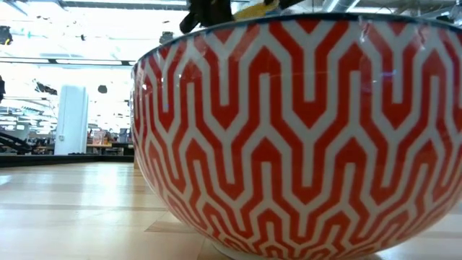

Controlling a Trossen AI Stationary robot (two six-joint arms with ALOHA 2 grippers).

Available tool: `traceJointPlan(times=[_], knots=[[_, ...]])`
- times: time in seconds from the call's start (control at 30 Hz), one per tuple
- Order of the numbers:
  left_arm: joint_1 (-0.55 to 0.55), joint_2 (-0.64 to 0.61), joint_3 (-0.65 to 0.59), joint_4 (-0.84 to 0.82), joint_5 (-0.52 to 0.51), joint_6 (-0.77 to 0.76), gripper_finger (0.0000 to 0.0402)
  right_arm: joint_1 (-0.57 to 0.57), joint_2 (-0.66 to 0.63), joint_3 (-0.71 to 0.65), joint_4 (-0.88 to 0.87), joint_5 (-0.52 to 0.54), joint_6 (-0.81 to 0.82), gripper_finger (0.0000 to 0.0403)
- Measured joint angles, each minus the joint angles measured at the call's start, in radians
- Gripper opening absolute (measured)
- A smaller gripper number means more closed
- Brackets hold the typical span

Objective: Place and stack bowls onto a shelf
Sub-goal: Stack the small yellow bowl on top of the small red bowl

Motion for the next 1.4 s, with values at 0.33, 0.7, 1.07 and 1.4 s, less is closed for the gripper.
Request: traceJointPlan(times=[0.33,0.7,1.07,1.4], knots=[[0.226,0.129,0.365,-0.180,0.188,-0.018,0.0009,-0.046,-0.212,0.145,-0.077,0.038,0.076,0.0275],[0.446,0.522,0.850,-0.363,0.481,-0.115,0.0009,-0.120,-0.309,0.144,-0.275,0.038,0.175,0.0276],[0.456,0.588,0.886,-0.393,0.510,-0.203,0.0009,-0.123,-0.270,0.140,-0.498,0.033,0.326,0.0276],[0.451,0.589,0.886,-0.441,0.456,-0.150,0.0022,-0.123,-0.266,0.135,-0.496,0.035,0.326,0.0276]])
